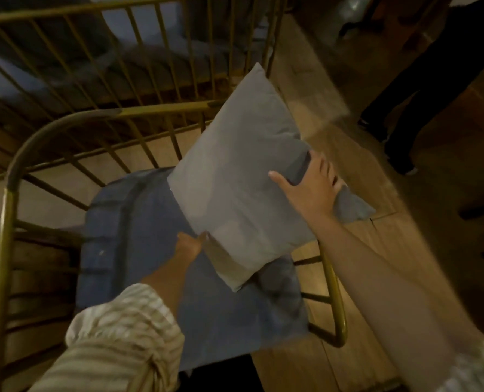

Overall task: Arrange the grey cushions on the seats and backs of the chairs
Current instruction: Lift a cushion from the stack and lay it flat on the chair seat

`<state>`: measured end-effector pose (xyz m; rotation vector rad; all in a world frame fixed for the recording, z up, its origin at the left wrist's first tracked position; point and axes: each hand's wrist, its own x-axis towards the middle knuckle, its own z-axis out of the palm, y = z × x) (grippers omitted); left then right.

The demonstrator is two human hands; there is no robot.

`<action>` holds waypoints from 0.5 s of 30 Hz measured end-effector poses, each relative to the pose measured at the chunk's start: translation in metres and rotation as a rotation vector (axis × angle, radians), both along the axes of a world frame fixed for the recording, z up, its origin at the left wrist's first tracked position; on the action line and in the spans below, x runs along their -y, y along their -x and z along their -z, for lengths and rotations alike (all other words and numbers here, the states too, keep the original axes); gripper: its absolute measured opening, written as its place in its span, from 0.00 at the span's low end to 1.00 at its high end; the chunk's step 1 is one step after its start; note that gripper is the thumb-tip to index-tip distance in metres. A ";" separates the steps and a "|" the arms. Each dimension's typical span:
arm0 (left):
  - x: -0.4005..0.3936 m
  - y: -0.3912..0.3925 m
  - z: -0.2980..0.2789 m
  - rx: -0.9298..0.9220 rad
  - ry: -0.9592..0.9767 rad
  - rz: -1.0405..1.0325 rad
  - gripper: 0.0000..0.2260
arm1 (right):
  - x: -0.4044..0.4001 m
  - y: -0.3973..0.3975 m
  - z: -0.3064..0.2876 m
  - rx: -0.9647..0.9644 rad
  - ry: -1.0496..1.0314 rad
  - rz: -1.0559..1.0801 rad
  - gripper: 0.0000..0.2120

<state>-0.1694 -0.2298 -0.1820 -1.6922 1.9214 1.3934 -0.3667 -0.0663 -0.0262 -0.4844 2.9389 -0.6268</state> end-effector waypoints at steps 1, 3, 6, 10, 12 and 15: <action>0.000 0.006 0.019 0.000 -0.027 -0.053 0.33 | 0.001 0.000 0.006 -0.035 -0.082 -0.015 0.58; -0.005 0.020 0.042 -0.039 -0.120 -0.198 0.29 | 0.002 0.005 0.021 -0.100 -0.204 -0.048 0.64; -0.016 0.035 0.047 -0.116 -0.310 -0.528 0.41 | 0.001 0.015 0.035 -0.149 -0.210 -0.050 0.65; -0.020 0.022 0.090 -0.365 -0.528 -0.793 0.58 | 0.001 0.021 0.041 -0.166 -0.179 -0.006 0.65; -0.027 0.023 0.062 -0.442 -0.601 -0.773 0.53 | 0.002 0.023 0.038 -0.145 -0.119 0.023 0.64; -0.021 0.017 0.034 -0.464 -0.548 -0.777 0.43 | 0.004 0.021 0.029 -0.083 0.011 0.090 0.63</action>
